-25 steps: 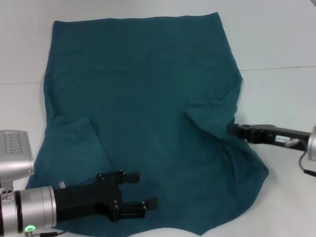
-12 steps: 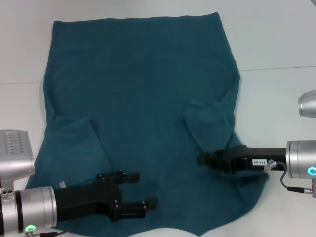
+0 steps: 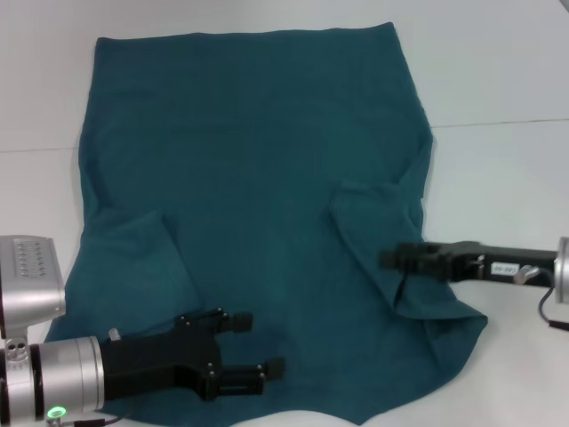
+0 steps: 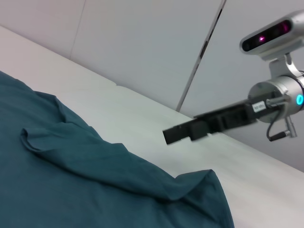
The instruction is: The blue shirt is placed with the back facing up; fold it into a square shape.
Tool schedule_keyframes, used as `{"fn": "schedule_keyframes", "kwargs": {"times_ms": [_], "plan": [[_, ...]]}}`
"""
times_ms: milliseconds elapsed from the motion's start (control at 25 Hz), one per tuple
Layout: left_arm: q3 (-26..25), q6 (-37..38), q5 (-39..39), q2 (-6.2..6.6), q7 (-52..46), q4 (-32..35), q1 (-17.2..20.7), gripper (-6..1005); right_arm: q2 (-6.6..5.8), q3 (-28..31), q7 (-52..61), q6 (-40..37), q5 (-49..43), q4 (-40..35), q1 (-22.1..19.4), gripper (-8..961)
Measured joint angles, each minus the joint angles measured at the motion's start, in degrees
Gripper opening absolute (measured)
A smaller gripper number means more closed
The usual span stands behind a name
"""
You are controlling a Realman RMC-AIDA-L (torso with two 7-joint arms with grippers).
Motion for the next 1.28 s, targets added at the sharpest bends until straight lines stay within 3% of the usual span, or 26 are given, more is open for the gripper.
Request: {"fn": "schedule_keyframes", "kwargs": {"times_ms": [280, 680, 1280], "plan": [[0.00, 0.11, -0.29, 0.02, 0.00, 0.00, -0.12, 921, -1.00, 0.71, 9.11, 9.04, -0.88, -0.13, 0.37, 596], [0.00, 0.43, -0.01, 0.01, 0.00, 0.01, -0.19, 921, 0.16, 0.34, 19.05, 18.91, -11.00, 0.32, 6.31, 583], [0.00, 0.02, 0.00, 0.11, 0.00, 0.09, -0.19, 920, 1.10, -1.10, 20.84, 24.47, -13.04, 1.50, 7.65, 581]]}}
